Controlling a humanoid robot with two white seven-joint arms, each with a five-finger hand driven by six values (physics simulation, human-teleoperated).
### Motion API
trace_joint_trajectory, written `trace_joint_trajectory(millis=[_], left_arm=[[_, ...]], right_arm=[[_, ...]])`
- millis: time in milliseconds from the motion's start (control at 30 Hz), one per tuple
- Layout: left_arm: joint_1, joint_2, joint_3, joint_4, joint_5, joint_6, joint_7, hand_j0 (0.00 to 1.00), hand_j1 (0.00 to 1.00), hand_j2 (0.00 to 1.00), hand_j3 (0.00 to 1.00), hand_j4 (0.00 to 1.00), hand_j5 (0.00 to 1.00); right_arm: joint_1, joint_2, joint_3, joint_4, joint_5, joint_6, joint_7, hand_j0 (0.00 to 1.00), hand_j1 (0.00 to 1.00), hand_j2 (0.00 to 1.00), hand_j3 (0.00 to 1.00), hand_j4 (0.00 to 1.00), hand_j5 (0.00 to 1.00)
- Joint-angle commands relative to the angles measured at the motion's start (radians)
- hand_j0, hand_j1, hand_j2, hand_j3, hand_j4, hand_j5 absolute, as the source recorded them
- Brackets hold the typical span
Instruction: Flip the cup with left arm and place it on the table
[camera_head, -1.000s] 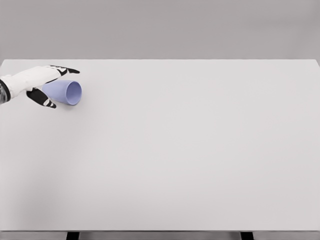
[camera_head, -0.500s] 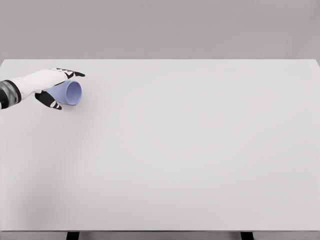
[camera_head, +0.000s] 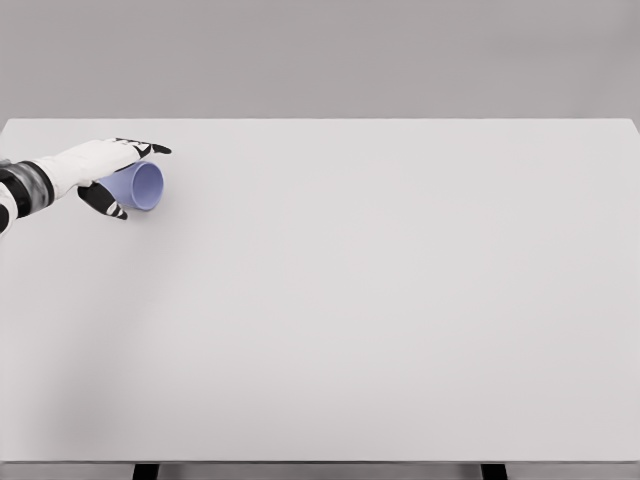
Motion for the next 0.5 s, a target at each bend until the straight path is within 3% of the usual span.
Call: trace_joint_trajectory(millis=[0, 467], left_arm=[[-0.002, -0.002, 0.0, 0.001, -0.014, 0.011, 0.0, 1.0, 1.0, 1.0, 1.0, 1.0, 1.0], [0.0, -0.025, -0.001, 0.022, -0.043, 0.042, 0.041, 1.0, 1.0, 1.0, 1.0, 1.0, 1.0]], right_arm=[[0.002, 0.0, 0.0, 0.0, 0.0, 0.0, 0.0, 1.0, 1.0, 1.0, 1.0, 1.0, 1.0], [0.002, 0.0, 0.0, 0.0, 0.0, 0.0, 0.0, 1.0, 1.0, 1.0, 1.0, 1.0, 1.0]])
